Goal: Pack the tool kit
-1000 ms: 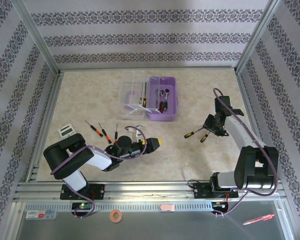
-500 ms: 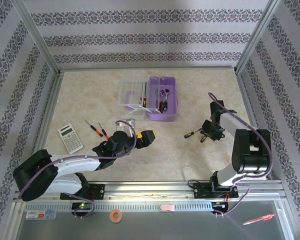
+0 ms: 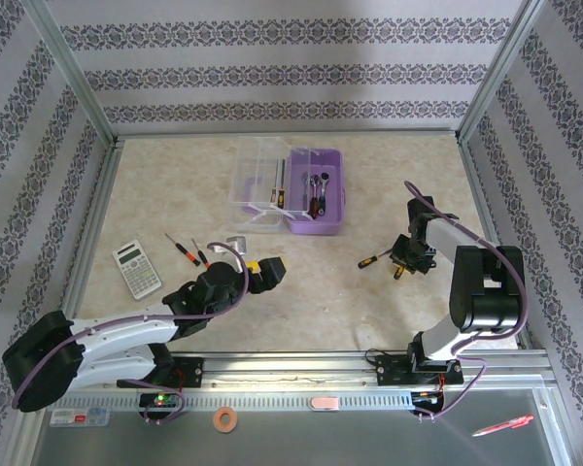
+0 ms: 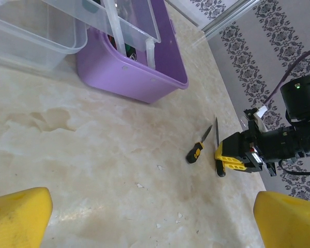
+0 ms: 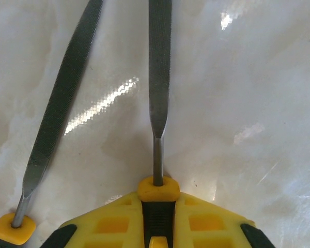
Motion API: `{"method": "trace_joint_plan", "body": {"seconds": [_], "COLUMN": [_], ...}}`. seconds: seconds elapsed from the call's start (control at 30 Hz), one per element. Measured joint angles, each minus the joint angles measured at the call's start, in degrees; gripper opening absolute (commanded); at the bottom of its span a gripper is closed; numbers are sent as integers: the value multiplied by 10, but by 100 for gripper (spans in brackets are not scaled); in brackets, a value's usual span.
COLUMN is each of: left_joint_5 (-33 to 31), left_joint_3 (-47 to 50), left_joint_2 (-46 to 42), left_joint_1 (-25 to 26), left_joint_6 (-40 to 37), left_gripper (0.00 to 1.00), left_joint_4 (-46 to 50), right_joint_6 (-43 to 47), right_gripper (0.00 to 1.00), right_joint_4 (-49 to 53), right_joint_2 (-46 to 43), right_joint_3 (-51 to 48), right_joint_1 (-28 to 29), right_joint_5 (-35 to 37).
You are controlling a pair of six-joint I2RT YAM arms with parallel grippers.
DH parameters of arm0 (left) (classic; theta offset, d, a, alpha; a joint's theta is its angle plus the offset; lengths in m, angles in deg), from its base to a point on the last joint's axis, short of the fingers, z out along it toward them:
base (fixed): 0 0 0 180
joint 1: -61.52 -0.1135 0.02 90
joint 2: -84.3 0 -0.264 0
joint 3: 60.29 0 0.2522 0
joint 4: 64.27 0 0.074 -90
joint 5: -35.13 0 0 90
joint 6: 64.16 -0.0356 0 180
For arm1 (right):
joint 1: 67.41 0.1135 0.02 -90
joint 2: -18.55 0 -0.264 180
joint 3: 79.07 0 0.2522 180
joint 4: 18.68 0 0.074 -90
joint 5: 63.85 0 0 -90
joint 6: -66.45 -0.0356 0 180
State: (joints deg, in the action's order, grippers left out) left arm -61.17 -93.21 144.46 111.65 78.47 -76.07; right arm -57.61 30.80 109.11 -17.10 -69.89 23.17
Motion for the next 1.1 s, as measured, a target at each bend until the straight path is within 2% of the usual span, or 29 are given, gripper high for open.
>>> {"method": "trace_joint_plan", "body": {"seconds": [0.3, 0.53, 0.8, 1.1], "left_joint_5": [-15, -30, -60, -107], "left_joint_3": [43, 72, 73, 73], "left_joint_2": [-86, -145, -250, -312], "left_joint_1": [0, 0, 0, 0], "left_joint_6": [7, 16, 16, 16], "left_gripper": [100, 100, 100, 100], "left_joint_4": [29, 55, 122, 195], "right_joint_6": [-3, -3, -22, -49], "right_gripper": [10, 10, 9, 9], "right_joint_4": [-22, -4, 18, 11], "right_joint_2": [-38, -101, -105, -27], "right_joint_3": [-26, -13, 81, 204], "right_joint_1": [5, 39, 136, 236], "right_joint_5": [-9, -7, 8, 3]}}
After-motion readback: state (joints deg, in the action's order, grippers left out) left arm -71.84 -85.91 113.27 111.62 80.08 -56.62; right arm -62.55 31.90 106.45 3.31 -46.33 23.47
